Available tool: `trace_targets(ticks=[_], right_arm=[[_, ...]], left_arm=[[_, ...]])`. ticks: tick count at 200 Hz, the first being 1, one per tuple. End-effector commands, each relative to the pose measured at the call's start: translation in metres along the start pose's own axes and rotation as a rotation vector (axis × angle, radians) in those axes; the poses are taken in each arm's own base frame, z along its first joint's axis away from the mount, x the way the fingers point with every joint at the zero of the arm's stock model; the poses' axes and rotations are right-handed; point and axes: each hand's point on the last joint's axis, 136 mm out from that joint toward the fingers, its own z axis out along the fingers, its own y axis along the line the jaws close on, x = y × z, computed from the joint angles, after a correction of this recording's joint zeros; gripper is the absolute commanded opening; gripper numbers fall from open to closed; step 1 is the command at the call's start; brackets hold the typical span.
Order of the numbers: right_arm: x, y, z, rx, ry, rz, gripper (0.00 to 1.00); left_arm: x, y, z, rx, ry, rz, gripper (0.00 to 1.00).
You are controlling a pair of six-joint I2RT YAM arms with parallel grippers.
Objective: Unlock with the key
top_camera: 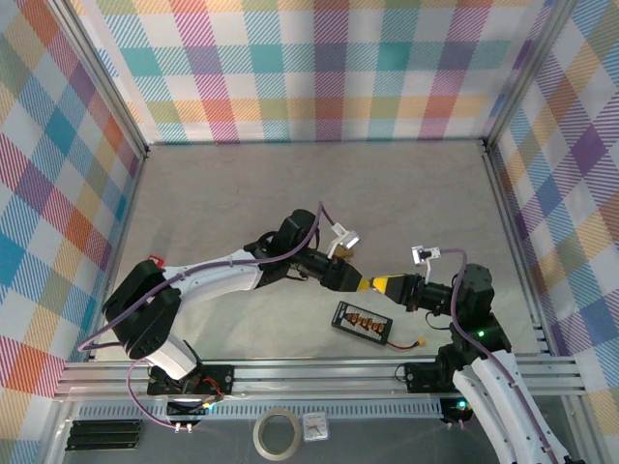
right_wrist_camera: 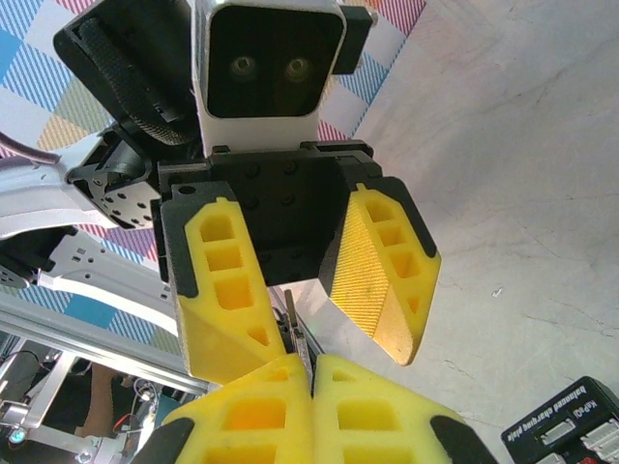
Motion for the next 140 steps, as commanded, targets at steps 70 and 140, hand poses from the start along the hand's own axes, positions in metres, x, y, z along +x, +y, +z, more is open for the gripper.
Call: trace_targets(ticks=[70,140], right_arm=[[-0.002,0.005,-0.002,0.001,-0.010,-0.030,0.00],[-0.003,0.006,-0.001,-0.004,-0.007,-0.031,0.00]], left_arm=[[-0.011,-0.022,-0.009,0.094,-0.054,0.035,0.20],[-0.010,-0.020,-0.009,0.106,-0.052,0.030,0.00]])
